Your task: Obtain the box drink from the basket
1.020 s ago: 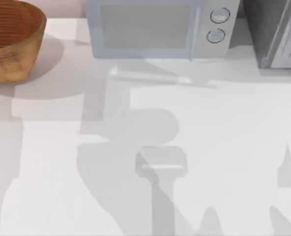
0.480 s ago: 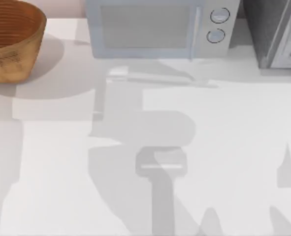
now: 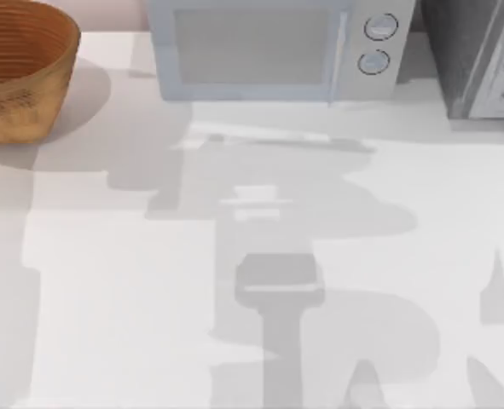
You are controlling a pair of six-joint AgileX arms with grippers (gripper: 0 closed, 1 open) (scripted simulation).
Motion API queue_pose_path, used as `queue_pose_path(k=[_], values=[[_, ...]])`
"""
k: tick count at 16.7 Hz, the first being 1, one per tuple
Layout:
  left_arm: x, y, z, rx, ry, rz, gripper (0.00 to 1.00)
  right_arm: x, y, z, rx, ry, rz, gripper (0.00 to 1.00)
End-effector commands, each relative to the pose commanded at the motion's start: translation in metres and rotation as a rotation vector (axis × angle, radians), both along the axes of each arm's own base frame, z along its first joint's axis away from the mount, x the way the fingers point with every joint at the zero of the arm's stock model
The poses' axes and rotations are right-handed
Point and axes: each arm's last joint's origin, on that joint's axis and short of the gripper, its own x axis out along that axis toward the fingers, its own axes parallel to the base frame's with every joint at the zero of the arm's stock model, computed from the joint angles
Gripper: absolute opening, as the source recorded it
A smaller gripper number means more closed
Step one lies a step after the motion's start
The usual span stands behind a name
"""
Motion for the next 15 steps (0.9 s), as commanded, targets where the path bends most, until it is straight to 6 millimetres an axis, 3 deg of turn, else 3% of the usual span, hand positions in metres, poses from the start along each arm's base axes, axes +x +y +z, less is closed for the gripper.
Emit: queue_pose_path(k=[4,6,9,12,15], values=[[-0.096,-0.02,0.012,0.006,-0.049,-0.003,0.0,0.0,0.0,0.0,0.0,0.0,0.0,1.0],[-0.144,-0.028,0.001,0.009,-0.071,-0.004,0.0,0.0,0.0,0.0,0.0,0.0,0.0,1.0],[-0.2,-0.036,-0.034,0.011,-0.089,-0.002,0.0,0.0,0.0,0.0,0.0,0.0,0.0,1.0],[-0.232,-0.04,-0.082,0.012,-0.084,0.0,0.0,0.0,0.0,0.0,0.0,0.0,0.0,1.0],[-0.243,-0.041,-0.127,0.012,-0.051,0.004,0.0,0.0,0.0,0.0,0.0,0.0,0.0,1.0]])
